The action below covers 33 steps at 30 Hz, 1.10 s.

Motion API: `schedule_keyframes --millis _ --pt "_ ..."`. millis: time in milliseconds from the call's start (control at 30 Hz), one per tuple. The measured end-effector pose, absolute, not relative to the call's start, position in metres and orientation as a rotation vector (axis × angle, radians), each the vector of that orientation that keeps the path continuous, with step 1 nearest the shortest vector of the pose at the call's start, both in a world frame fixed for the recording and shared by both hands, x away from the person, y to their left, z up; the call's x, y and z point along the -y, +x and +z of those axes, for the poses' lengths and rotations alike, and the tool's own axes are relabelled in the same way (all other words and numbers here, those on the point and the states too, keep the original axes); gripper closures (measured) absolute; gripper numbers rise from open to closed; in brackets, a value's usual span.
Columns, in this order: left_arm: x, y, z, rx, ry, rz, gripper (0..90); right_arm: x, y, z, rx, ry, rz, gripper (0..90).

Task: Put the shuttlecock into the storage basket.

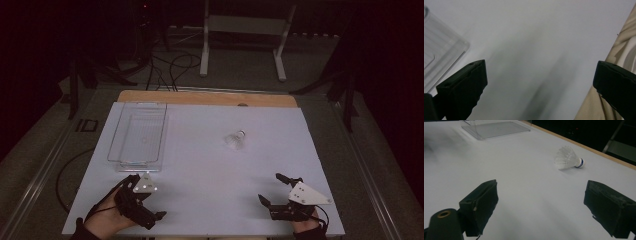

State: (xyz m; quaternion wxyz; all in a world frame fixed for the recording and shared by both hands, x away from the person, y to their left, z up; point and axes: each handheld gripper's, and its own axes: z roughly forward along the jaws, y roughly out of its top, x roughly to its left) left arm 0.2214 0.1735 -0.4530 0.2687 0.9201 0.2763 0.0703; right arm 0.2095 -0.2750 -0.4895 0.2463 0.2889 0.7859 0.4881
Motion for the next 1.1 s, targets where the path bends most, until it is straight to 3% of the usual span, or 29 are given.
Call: schedule_keyframes --millis 1100 --pt "-0.126 0.240 -0.452 -0.659 2.633 0.130 0.2 0.274 0.210 -0.490 -2.144 0.781 1.333 11.8"
